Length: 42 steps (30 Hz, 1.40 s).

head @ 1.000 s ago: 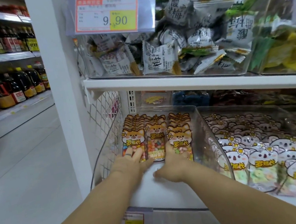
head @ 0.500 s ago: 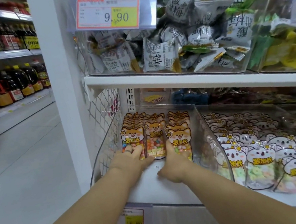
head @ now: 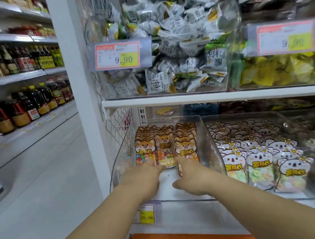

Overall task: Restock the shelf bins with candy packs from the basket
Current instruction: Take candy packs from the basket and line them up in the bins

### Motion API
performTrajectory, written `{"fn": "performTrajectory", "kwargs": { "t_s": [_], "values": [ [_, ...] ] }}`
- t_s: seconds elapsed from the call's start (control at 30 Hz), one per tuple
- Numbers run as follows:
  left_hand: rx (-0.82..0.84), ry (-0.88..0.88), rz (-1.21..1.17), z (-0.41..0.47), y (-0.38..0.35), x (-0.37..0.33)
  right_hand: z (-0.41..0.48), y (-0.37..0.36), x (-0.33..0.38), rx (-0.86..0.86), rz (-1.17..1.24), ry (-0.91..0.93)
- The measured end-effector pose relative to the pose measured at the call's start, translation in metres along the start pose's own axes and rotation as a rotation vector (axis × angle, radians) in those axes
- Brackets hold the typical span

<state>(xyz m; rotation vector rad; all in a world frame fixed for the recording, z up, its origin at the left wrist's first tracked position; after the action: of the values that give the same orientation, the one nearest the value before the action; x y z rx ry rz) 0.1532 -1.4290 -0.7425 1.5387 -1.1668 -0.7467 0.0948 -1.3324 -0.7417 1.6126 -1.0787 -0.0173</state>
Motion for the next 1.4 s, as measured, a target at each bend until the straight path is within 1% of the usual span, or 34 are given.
{"fn": "performTrajectory", "kwargs": {
  "t_s": [0.07, 0.17, 0.23, 0.3, 0.37, 0.47, 0.5, 0.57, 0.63, 0.7, 0.77, 0.83, 0.93, 1.03, 1.13, 1.23, 1.3, 1.37, 1.4],
  "values": [
    [-0.117, -0.036, -0.135, -0.028, 0.012, -0.012, -0.037, 0.008, 0.014, -0.086, -0.023, 0.133],
    [-0.316, -0.125, -0.414, -0.081, 0.023, -0.032, -0.105, 0.010, 0.025, -0.178, 0.028, 0.363],
    [-0.393, -0.172, -0.577, -0.112, 0.019, -0.049, -0.142, 0.002, 0.013, -0.187, 0.094, 0.420],
    [-0.388, -0.181, -0.678, -0.130, -0.004, -0.070, -0.166, -0.016, -0.015, -0.172, 0.192, 0.402],
    [-0.293, -0.181, -0.713, -0.138, -0.042, -0.099, -0.175, -0.051, -0.057, -0.097, 0.242, 0.312],
    [-0.070, -0.185, -0.631, -0.129, -0.113, -0.138, -0.171, -0.115, -0.135, 0.057, 0.225, 0.116],
    [0.014, -0.177, -0.616, -0.126, -0.140, -0.150, -0.170, -0.137, -0.162, 0.116, 0.208, 0.054],
    [0.131, -0.155, -0.597, -0.124, -0.185, -0.161, -0.166, -0.175, -0.208, 0.253, 0.137, -0.066],
    [0.257, -0.177, -0.553, -0.126, -0.229, -0.179, -0.170, -0.208, -0.255, 0.380, 0.062, -0.207],
    [0.399, -0.196, -0.465, -0.133, -0.273, -0.195, -0.176, -0.233, -0.293, 0.448, 0.013, -0.318],
    [0.485, -0.222, -0.322, -0.135, -0.310, -0.203, -0.180, -0.257, -0.318, 0.504, -0.040, -0.375],
    [0.581, -0.256, -0.174, -0.137, -0.341, -0.206, -0.182, -0.279, -0.330, 0.574, -0.115, -0.391],
    [0.721, -0.297, -0.080, -0.145, -0.372, -0.211, -0.187, -0.308, -0.342, 0.620, -0.182, -0.392],
    [0.689, -0.313, -0.020, -0.146, -0.378, -0.222, -0.192, -0.327, -0.351, 0.607, -0.219, -0.390],
    [0.665, -0.309, 0.004, -0.145, -0.381, -0.230, -0.194, -0.344, -0.346, 0.674, -0.246, -0.369],
    [0.642, -0.314, 0.032, -0.146, -0.383, -0.232, -0.186, -0.360, -0.331, 0.719, -0.132, -0.319],
    [0.651, -0.325, 0.067, -0.146, -0.384, -0.232, -0.176, -0.367, -0.311, 0.740, -0.049, -0.238],
    [0.647, -0.359, 0.113, -0.145, -0.381, -0.234, -0.173, -0.378, -0.293, 0.819, 0.011, -0.171],
    [0.642, -0.376, 0.116, -0.146, -0.378, -0.236, -0.174, -0.383, -0.287, 0.858, -0.011, -0.142]
  ]
}}
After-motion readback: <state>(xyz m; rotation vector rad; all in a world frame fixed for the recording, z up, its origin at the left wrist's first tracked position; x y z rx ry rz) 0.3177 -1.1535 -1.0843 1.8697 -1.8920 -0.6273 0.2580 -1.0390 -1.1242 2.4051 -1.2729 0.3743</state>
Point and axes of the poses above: each hand's wrist, its own z-axis towards the middle knuckle, its own y-axis out of the back of the hand, x = y × z, the point moved 10 cm from there along z, towards the middle knuckle, and after that the axes turned 10 degrees about x, right-handed, at the moved point
